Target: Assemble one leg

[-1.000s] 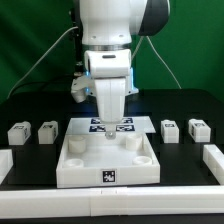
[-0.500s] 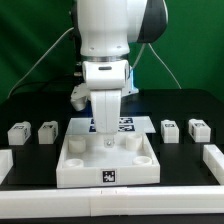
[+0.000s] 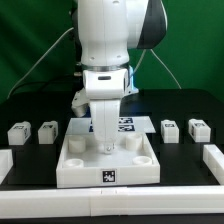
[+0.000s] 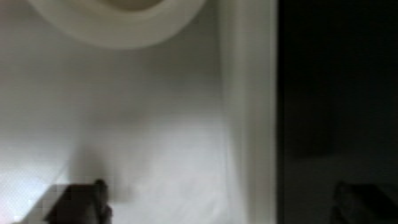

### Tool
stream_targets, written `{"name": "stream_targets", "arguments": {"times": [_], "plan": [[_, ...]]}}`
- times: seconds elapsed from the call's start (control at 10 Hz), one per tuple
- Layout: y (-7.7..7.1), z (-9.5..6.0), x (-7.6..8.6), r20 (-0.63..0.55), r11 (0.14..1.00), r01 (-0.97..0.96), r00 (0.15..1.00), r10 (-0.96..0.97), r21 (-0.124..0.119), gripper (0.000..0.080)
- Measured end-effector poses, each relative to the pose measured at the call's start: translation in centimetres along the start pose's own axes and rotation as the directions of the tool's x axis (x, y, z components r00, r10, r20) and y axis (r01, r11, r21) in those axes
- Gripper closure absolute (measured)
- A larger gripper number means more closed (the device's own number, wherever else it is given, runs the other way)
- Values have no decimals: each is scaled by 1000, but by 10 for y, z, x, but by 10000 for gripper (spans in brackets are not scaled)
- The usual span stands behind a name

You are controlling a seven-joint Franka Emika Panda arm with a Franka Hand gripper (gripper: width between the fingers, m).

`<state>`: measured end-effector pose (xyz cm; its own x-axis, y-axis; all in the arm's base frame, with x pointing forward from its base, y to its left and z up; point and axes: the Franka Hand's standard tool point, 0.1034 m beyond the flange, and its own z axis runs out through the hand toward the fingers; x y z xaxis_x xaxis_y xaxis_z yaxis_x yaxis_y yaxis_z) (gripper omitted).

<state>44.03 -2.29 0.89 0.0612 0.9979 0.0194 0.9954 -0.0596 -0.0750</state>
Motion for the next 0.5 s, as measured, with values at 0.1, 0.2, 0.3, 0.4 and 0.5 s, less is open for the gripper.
{"name": "stream_targets", "arguments": {"times": [0.1,0.2,0.3,0.4,0.5], "plan": [[0,0,0,0,1000,0,1000,0,0,325],[0,0,0,0,1000,0,1000,0,0,509],[0,0,0,0,1000,0,1000,0,1,644],[0,0,0,0,1000,0,1000,0,-2,644],[2,-1,0,0,1000,-1,1000,1,-9,735]]}}
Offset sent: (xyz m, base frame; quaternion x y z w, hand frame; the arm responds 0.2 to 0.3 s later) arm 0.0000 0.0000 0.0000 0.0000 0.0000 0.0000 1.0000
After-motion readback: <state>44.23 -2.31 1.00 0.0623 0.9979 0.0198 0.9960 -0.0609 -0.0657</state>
